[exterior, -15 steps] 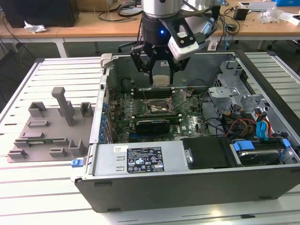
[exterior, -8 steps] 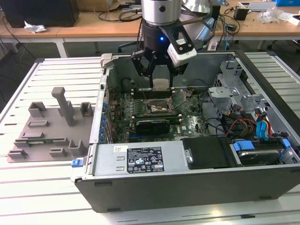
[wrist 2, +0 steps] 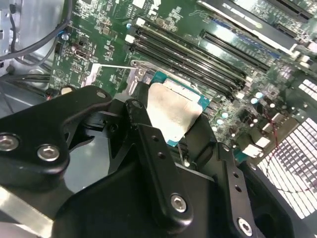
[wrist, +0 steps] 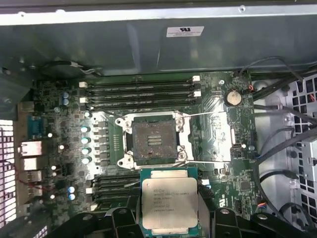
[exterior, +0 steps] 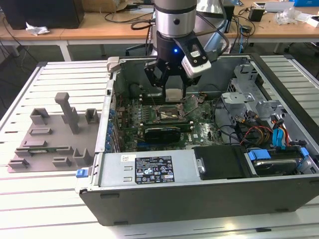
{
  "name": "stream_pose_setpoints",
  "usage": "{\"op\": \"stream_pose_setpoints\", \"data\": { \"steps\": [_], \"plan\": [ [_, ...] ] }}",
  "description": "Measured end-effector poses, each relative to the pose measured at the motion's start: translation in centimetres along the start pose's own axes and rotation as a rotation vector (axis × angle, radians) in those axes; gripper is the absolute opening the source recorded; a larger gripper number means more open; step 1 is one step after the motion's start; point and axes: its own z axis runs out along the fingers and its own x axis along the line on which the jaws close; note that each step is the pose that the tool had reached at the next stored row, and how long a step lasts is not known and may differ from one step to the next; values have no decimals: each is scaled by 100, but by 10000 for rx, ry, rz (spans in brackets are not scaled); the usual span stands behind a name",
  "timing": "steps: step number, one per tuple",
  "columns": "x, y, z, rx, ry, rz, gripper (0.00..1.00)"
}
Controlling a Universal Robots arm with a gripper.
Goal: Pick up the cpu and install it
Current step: 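Pick up the cpu and move it towards the insertion slot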
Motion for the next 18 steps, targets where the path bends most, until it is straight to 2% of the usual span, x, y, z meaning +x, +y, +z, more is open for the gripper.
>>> {"op": "stream_pose_setpoints", "data": {
  "steps": [6, 7, 8, 12, 18],
  "plan": [
    [-4, 9, 125, -11, 12, -212, 55],
    [-2, 19, 215, -29, 35, -607, 55],
    [0, 34, 248, -32, 39, -678, 55],
    [8, 68, 357, -33, 40, -697, 55],
    [16, 101, 469, -33, 43, -696, 55]
  ]
}}
